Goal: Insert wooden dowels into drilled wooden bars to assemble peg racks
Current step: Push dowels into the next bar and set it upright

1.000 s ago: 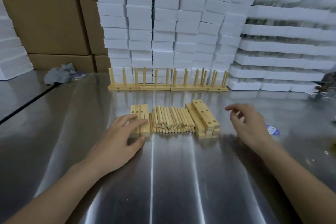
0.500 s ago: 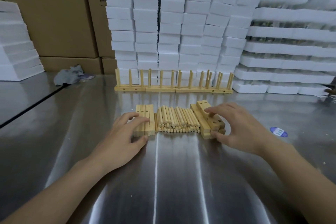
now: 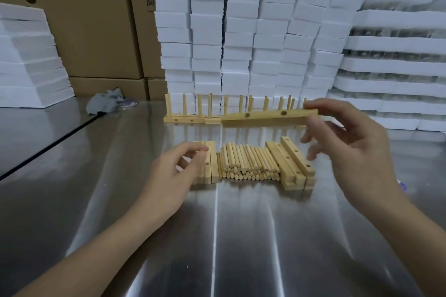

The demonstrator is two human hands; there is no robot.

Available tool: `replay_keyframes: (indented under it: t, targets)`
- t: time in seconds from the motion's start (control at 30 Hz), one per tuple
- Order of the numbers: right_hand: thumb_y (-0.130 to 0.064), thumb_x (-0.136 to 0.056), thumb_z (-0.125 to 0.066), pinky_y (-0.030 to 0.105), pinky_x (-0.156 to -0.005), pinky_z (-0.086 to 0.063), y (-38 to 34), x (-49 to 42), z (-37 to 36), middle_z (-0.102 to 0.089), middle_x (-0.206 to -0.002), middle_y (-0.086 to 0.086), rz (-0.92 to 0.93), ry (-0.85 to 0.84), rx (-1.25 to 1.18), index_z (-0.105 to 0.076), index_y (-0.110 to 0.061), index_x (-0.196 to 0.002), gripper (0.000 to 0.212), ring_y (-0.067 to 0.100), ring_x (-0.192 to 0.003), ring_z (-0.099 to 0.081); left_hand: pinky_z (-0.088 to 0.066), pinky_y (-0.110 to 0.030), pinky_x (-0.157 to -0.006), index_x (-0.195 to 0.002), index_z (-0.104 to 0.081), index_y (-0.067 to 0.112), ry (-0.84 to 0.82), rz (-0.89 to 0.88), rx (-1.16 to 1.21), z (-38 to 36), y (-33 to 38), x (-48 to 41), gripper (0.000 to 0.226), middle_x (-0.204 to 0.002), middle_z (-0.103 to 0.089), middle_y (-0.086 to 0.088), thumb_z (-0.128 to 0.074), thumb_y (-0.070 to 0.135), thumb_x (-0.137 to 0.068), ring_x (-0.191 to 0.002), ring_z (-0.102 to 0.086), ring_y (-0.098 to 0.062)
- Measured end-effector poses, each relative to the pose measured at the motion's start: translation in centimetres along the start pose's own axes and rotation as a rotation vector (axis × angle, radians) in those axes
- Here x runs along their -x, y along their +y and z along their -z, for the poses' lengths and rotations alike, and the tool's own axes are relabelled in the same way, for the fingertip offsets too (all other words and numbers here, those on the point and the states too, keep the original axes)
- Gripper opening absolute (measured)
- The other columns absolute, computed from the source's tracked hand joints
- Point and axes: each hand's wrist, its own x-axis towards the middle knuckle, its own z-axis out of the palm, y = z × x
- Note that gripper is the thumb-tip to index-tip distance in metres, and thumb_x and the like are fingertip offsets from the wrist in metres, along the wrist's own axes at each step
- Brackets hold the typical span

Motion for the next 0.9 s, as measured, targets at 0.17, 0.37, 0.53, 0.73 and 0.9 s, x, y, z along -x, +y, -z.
replay_keyframes:
  t: [0.17, 0.37, 0.53, 0.73, 0.9]
  targets:
    - [-0.010, -0.089, -0.078, 0.034, -0.074, -0.065, 0.4, 1.4, -1.8, -0.078, -0.099, 0.010, -0.274, -0.225, -0.159, -0.079, -0.021, -0.096, 0.013, 0.028, -0.088, -0.079, -0.049, -0.023, -0.055, -0.120, -0.078, 0.025, -0.139, 0.142, 0.378, -0.8, 2.2, 1.1, 0.038, -0.084, -0.076, 0.001, -0.056, 0.046, -0.097, -0.063, -0.065, -0.014]
    - [-0.009, -0.082, -0.087, 0.017, -0.076, -0.053, 3.1, 2.2, -1.4, -0.071, -0.096, -0.014, -0.340, -0.654, 0.372, -0.075, -0.039, -0.101, 0.038, 0.006, -0.086, -0.069, -0.053, -0.019, -0.075, -0.109, -0.079, 0.044, -0.298, -0.137, -0.138, 0.7, 0.8, 0.8, 0.025, -0.104, -0.075, 0.024, -0.073, 0.055, -0.087, -0.096, -0.069, -0.009]
    - [-0.034, -0.089, -0.083, 0.013, -0.076, -0.044, 3.2, 2.4, -1.5, -0.069, -0.100, -0.031, -0.218, -0.904, 0.748, -0.075, -0.049, -0.106, 0.025, -0.005, -0.099, -0.061, -0.050, -0.021, -0.082, -0.112, -0.075, 0.046, -0.458, -0.278, -0.491, 0.8, -0.2, 1.2, 0.035, -0.106, -0.062, 0.027, -0.060, 0.070, -0.092, -0.107, -0.059, -0.001]
    - [-0.022, -0.093, -0.059, 0.016, -0.051, -0.029, 1.1, 1.6, -0.5, -0.039, -0.053, -0.005, 0.010, -0.106, 0.388, -0.047, -0.015, -0.058, 0.037, 0.005, -0.051, -0.038, -0.031, -0.015, -0.053, -0.058, -0.036, 0.023, 0.273, -0.332, -0.072, 2.4, 1.3, 0.2, 0.049, -0.055, -0.038, 0.005, -0.061, 0.022, -0.101, -0.050, -0.037, -0.009]
    - [-0.013, -0.102, -0.058, 0.036, -0.052, -0.030, 1.3, 1.6, -0.6, -0.039, -0.054, 0.012, -0.040, -0.110, 0.434, -0.044, -0.002, -0.062, 0.044, 0.016, -0.051, -0.036, -0.033, -0.012, -0.058, -0.059, -0.035, 0.024, 0.160, -0.348, -0.264, 2.2, 0.7, 0.4, 0.052, -0.054, -0.037, 0.010, -0.068, 0.017, -0.099, -0.052, -0.039, -0.009]
